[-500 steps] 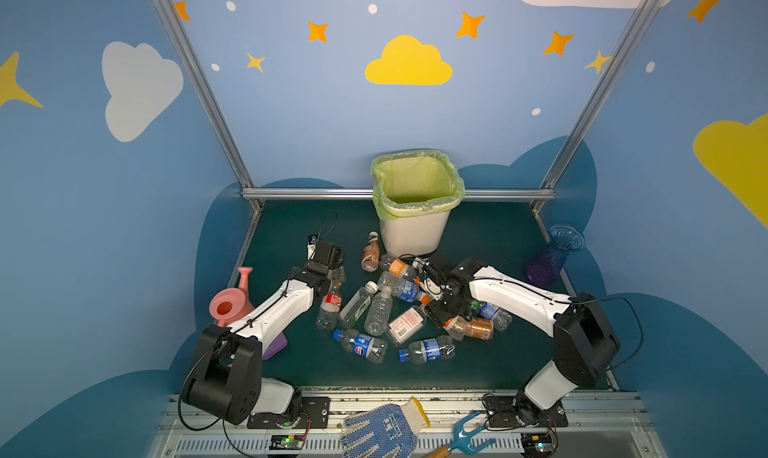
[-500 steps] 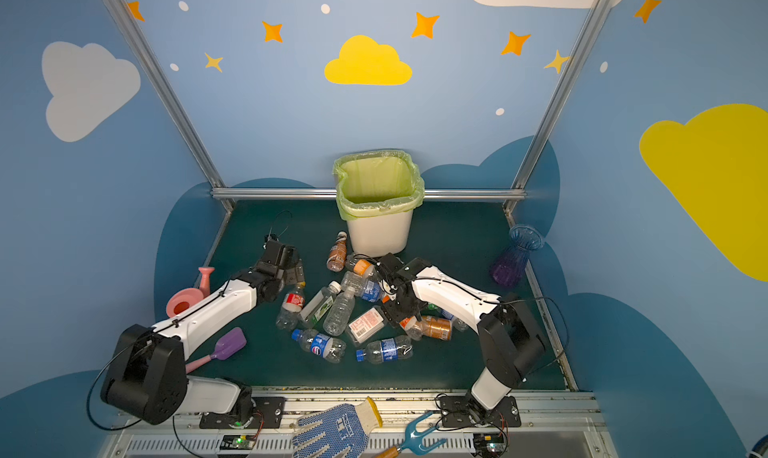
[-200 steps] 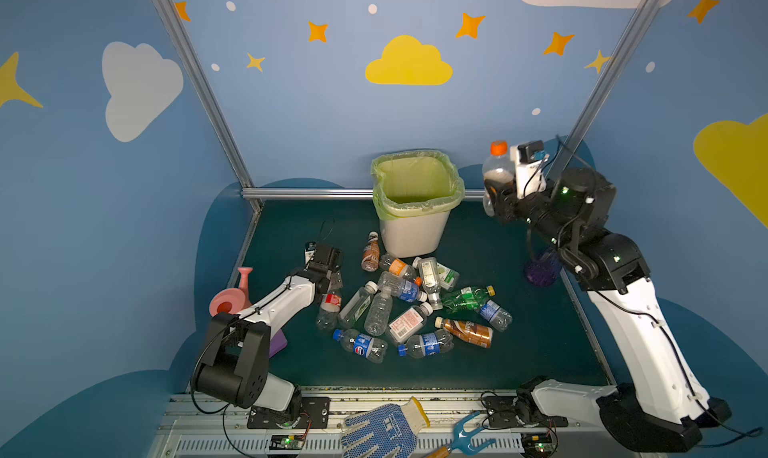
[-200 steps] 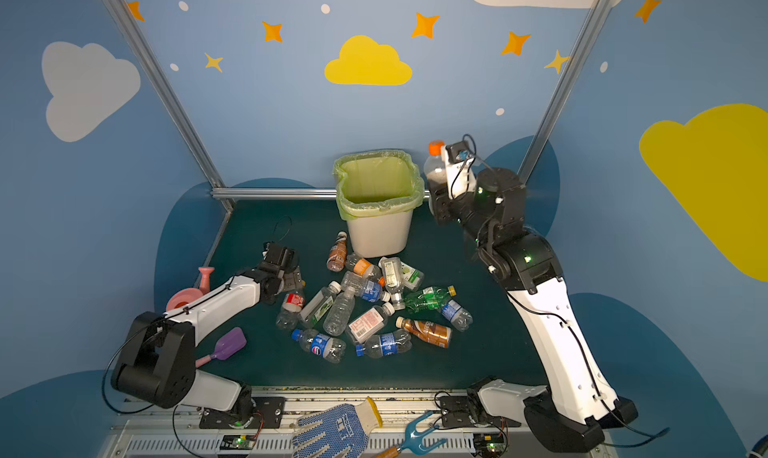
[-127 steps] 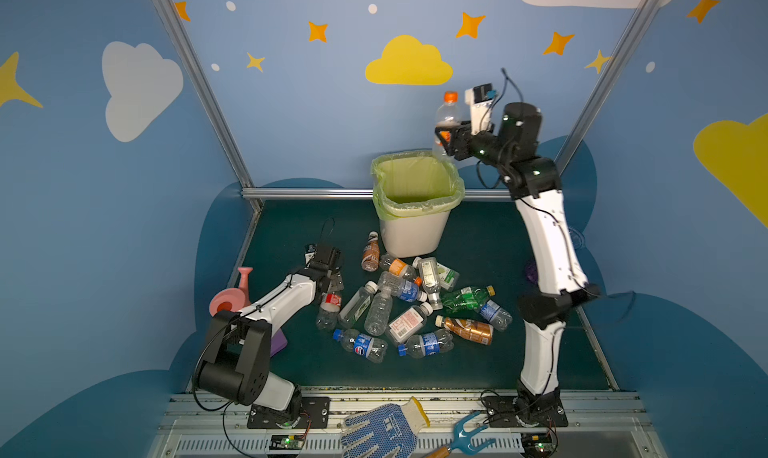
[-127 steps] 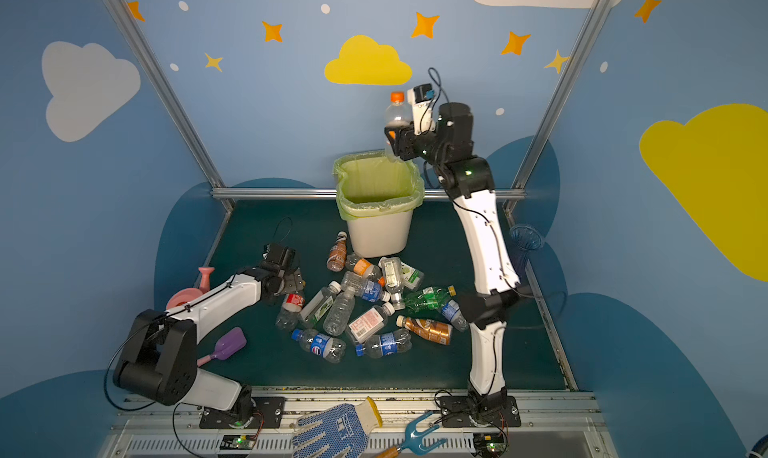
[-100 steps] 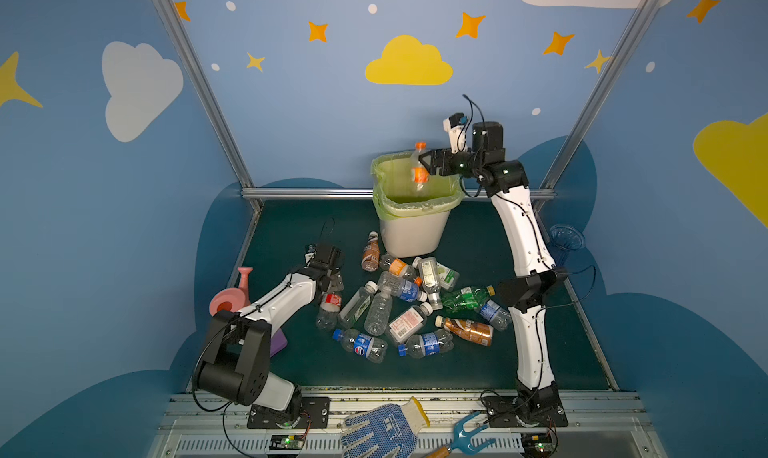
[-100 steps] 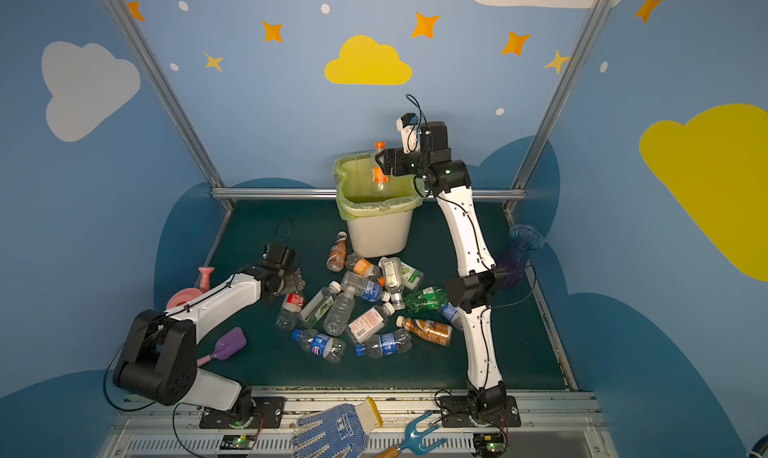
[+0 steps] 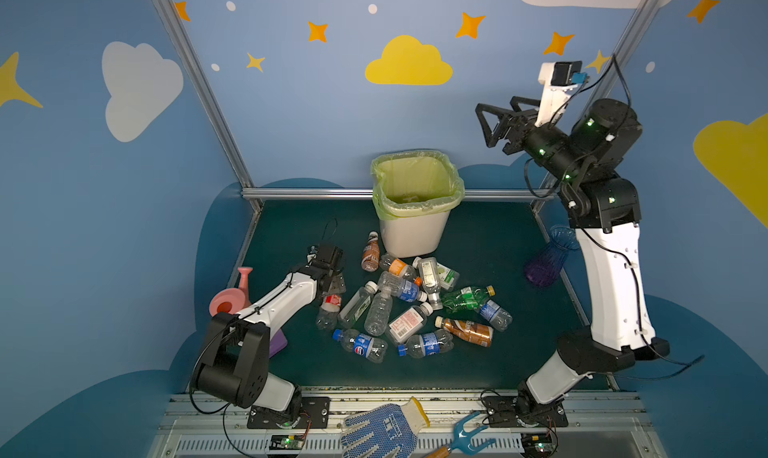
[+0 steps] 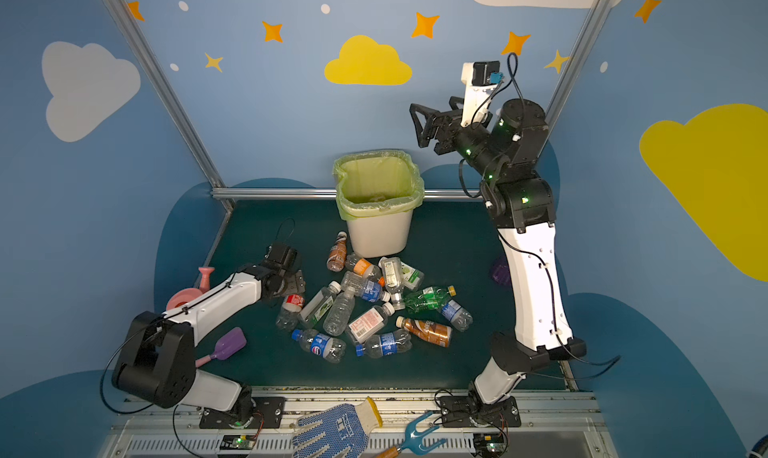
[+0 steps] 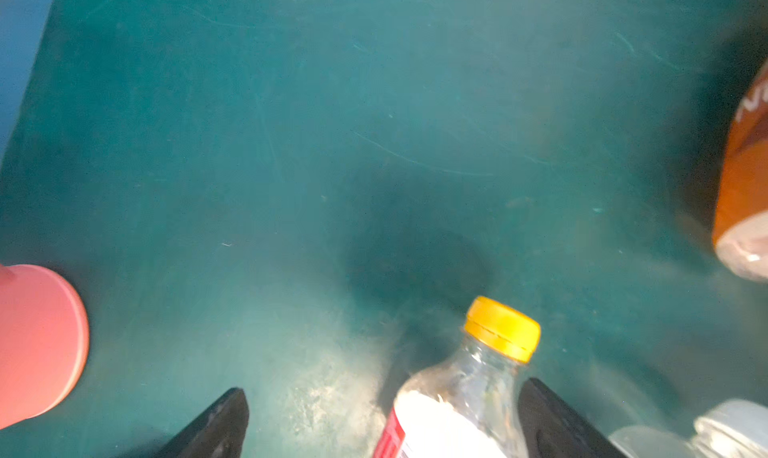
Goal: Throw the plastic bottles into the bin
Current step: 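Withdraw the right arm from the bin while the left gripper grasps the yellow-capped bottle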
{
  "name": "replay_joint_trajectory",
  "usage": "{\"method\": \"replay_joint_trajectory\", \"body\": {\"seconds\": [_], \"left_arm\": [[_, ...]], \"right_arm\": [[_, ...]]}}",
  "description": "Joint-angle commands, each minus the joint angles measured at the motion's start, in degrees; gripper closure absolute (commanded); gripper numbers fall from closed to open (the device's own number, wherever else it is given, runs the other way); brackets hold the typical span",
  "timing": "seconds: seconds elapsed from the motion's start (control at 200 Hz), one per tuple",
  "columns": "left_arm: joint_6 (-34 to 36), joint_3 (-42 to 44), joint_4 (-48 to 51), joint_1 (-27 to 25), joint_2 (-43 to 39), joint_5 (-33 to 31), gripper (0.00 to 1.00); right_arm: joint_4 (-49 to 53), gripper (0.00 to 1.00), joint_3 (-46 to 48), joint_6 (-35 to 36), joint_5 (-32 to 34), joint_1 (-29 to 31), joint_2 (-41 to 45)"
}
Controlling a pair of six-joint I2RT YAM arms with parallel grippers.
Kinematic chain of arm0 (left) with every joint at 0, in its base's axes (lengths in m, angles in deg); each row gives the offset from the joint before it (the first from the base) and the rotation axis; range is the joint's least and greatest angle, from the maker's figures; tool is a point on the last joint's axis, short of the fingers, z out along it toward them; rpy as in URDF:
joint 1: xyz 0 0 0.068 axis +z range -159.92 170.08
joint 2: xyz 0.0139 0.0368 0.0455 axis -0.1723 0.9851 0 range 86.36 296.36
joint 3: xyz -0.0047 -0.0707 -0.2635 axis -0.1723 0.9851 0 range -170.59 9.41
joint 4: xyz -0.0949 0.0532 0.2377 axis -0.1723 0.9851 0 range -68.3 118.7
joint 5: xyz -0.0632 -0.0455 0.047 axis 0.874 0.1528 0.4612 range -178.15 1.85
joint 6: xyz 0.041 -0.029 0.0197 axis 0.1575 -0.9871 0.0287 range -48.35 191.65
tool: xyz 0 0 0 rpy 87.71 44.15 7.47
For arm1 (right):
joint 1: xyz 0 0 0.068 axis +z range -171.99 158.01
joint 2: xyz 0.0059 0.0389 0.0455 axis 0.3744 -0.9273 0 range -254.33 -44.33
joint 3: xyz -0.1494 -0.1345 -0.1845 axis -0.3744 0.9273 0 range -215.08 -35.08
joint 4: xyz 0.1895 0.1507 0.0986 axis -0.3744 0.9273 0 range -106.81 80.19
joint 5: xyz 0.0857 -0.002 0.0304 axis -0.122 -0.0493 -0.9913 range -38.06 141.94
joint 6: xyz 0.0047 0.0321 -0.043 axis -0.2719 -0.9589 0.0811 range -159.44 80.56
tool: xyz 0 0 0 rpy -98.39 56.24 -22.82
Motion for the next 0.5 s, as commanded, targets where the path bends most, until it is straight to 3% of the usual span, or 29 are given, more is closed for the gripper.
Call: {"method": "replay_joint_trajectory", "body": {"seconds": [0.0, 0.235, 0.345, 0.496], "left_arm": [[0.59, -1.17, 3.06, -1.06, 1.25, 1.75, 0.00], [1.00, -0.29, 3.15, -1.45, 2.72, 7.61, 0.00], [0.41, -1.09, 4.46, -1.27, 4.55, 7.37, 0.01], [0.32, -2.69, 4.81, -0.49, 7.47, 9.53, 0.10]], "right_arm": [[0.41, 0.02, 6.09, -0.89, 0.23, -1.18, -3.38], [-4.06, 0.02, 22.92, -3.69, -0.22, -3.78, 3.47], [-6.12, 0.02, 32.91, -5.24, 0.05, -5.87, 7.93], [-7.21, 0.02, 44.35, -6.33, 0.18, -8.69, 13.39]]}}
